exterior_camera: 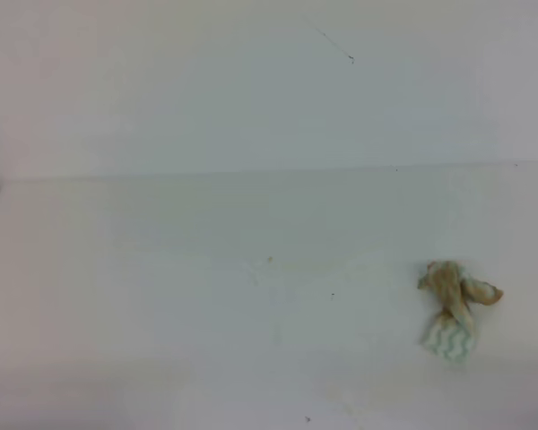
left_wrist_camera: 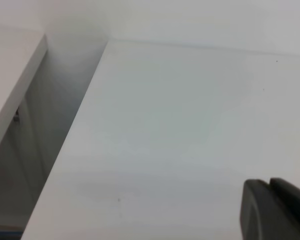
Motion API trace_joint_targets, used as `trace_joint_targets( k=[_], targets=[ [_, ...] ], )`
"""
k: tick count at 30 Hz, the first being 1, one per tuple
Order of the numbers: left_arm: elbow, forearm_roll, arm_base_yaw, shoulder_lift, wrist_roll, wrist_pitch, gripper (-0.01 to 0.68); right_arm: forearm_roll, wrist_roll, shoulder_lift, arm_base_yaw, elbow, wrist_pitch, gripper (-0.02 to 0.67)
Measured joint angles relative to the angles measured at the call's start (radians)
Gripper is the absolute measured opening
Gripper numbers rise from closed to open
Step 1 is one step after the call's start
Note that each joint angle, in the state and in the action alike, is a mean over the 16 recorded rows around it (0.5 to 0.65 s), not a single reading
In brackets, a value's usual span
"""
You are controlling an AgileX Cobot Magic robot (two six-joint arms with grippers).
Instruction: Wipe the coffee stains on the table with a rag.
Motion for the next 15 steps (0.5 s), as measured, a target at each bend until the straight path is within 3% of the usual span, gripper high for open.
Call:
trace_joint_targets(
  k=[15],
  targets=[
    [0.0,0.002,0.0,0.0,0.0,0.0,0.001,-0.042,-0.002,0.001,-0.057,-0.003,-0.024,-0.003]
  ],
)
